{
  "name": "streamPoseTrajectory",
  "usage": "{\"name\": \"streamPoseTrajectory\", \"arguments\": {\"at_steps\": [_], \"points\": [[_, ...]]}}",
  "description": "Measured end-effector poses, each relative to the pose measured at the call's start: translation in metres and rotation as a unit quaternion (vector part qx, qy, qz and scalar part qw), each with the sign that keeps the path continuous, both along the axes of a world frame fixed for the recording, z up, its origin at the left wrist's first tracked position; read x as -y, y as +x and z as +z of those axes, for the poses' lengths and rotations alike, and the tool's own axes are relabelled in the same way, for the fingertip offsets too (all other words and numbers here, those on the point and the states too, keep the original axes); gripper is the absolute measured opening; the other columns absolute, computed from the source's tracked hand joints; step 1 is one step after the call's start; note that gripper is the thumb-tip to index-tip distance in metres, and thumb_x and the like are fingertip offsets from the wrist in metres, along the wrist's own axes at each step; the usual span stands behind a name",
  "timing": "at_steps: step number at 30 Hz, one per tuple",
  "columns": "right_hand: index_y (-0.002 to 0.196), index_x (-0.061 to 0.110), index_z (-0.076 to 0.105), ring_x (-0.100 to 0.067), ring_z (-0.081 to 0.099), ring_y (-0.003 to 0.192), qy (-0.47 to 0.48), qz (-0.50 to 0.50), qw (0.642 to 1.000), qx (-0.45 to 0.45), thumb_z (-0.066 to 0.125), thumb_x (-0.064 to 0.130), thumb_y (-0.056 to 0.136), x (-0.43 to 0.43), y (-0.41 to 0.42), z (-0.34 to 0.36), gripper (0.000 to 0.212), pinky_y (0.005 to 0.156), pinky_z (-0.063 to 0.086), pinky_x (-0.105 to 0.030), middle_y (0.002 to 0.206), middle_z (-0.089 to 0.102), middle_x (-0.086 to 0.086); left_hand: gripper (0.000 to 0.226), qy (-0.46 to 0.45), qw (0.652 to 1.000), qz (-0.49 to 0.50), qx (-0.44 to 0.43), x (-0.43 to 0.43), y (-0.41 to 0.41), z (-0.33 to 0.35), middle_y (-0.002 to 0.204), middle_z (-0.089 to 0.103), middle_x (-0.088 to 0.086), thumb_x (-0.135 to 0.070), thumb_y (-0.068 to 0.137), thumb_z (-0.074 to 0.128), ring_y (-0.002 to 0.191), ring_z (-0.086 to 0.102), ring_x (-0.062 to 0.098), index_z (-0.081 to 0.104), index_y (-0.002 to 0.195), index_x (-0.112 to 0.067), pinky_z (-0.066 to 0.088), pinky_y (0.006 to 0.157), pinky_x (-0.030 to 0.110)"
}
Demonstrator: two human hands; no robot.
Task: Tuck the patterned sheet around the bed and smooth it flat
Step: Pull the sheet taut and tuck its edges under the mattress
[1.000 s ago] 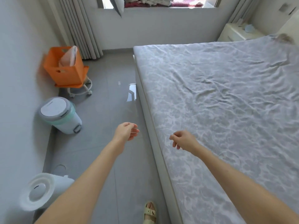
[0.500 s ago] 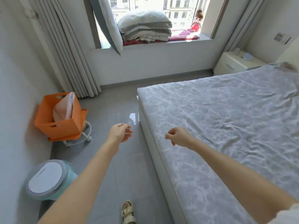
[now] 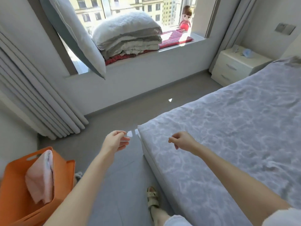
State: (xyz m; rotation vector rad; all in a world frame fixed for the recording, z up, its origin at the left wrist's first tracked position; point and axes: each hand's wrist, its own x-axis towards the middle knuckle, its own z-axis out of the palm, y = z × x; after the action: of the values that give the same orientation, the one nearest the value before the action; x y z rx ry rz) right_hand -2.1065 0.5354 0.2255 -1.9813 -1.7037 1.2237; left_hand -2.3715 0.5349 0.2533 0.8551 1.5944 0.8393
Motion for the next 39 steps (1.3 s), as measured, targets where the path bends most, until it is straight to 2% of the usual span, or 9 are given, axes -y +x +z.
{"name": "streamPoseTrajectory", "arguments": {"at_steps": [10, 15, 19, 23, 27, 29, 31, 34, 39], "points": [[0.08, 0.007, 0.07, -0.016, 0.044, 0.052, -0.076, -0.04, 0.996, 0.026, 0.049, 0.022, 0.088, -0.258, -0.047, -0.049, 0.027, 0.051, 0.034, -0.026, 0.054, 0.059, 0.0, 0.021, -0.06, 0.998, -0.008, -0.008, -0.254, -0.063, -0.036, 0.08, 0.065, 0.009, -0.008, 0.096, 0.04, 0.073, 0.06, 0.021, 0.059, 0.088, -0.011, 0.048, 0.072, 0.028], [0.071, 0.006, 0.064, -0.014, 0.043, 0.048, -0.098, -0.127, 0.986, 0.052, 0.047, 0.022, 0.088, -0.352, -0.051, -0.085, 0.029, 0.053, 0.032, -0.026, 0.058, 0.06, -0.003, 0.018, -0.072, 0.994, -0.074, -0.028, -0.397, -0.08, -0.058, 0.079, 0.065, 0.01, -0.008, 0.095, 0.041, 0.075, 0.059, 0.023, 0.059, 0.094, -0.008, 0.047, 0.068, 0.027], [0.062, 0.01, 0.051, -0.016, 0.038, 0.046, -0.122, -0.249, 0.958, 0.078, 0.048, 0.022, 0.086, -0.399, -0.035, -0.107, 0.027, 0.052, 0.027, -0.026, 0.059, 0.059, -0.004, 0.018, -0.085, 0.98, -0.176, -0.043, -0.507, -0.063, -0.072, 0.081, 0.065, 0.012, -0.006, 0.093, 0.043, 0.073, 0.06, 0.022, 0.061, 0.095, -0.006, 0.047, 0.066, 0.025], [0.059, 0.016, 0.043, -0.018, 0.049, 0.055, -0.155, -0.333, 0.924, 0.103, 0.046, 0.021, 0.085, -0.427, -0.011, -0.122, 0.026, 0.057, 0.03, -0.029, 0.059, 0.058, -0.003, 0.016, -0.113, 0.954, -0.269, -0.063, -0.589, -0.018, -0.1, 0.08, 0.063, 0.011, -0.006, 0.091, 0.045, 0.067, 0.057, 0.019, 0.061, 0.093, -0.006, 0.046, 0.064, 0.024], [0.056, 0.018, 0.035, -0.019, 0.038, 0.054, -0.175, -0.405, 0.884, 0.152, 0.044, 0.023, 0.09, -0.445, 0.027, -0.145, 0.036, 0.052, 0.024, -0.028, 0.06, 0.047, -0.003, 0.012, -0.151, 0.919, -0.358, -0.062, -0.64, 0.058, -0.138, 0.074, 0.059, 0.008, -0.006, 0.091, 0.047, 0.06, 0.052, 0.017, 0.057, 0.085, -0.008, 0.041, 0.059, 0.023], [0.068, 0.019, 0.052, -0.02, 0.047, 0.06, -0.198, -0.431, 0.865, 0.168, 0.044, 0.028, 0.094, -0.454, 0.052, -0.159, 0.029, 0.054, 0.031, -0.028, 0.068, 0.055, -0.001, 0.013, -0.179, 0.9, -0.393, -0.063, -0.656, 0.097, -0.158, 0.07, 0.057, 0.005, -0.006, 0.091, 0.047, 0.058, 0.049, 0.016, 0.055, 0.081, -0.009, 0.04, 0.054, 0.02], [0.109, 0.016, 0.061, -0.025, 0.06, 0.086, -0.215, -0.469, 0.841, 0.159, 0.044, 0.033, 0.095, -0.465, 0.078, -0.18, 0.028, 0.065, 0.04, -0.029, 0.101, 0.065, -0.006, 0.013, -0.207, 0.887, -0.41, -0.055, -0.671, 0.135, -0.183, 0.071, 0.055, 0.005, -0.005, 0.091, 0.048, 0.057, 0.047, 0.015, 0.053, 0.079, -0.009, 0.039, 0.047, 0.018], [0.137, 0.012, 0.042, -0.031, 0.055, 0.113, -0.243, -0.51, 0.812, 0.148, 0.044, 0.036, 0.097, -0.486, 0.122, -0.208, 0.047, 0.086, 0.044, -0.035, 0.131, 0.055, -0.012, 0.011, -0.24, 0.874, -0.418, -0.056, -0.695, 0.192, -0.226, 0.075, 0.055, 0.006, -0.006, 0.089, 0.049, 0.061, 0.047, 0.018, 0.054, 0.08, -0.009, 0.038, 0.054, 0.023], [0.147, 0.014, 0.026, -0.031, 0.045, 0.127, -0.275, -0.522, 0.788, 0.177, 0.046, 0.041, 0.096, -0.527, 0.205, -0.253, 0.061, 0.097, 0.04, -0.037, 0.145, 0.041, -0.012, 0.011, -0.274, 0.856, -0.435, -0.05, -0.728, 0.287, -0.296, 0.078, 0.057, 0.006, -0.01, 0.09, 0.051, 0.068, 0.05, 0.02, 0.057, 0.081, -0.008, 0.042, 0.06, 0.026]]}}
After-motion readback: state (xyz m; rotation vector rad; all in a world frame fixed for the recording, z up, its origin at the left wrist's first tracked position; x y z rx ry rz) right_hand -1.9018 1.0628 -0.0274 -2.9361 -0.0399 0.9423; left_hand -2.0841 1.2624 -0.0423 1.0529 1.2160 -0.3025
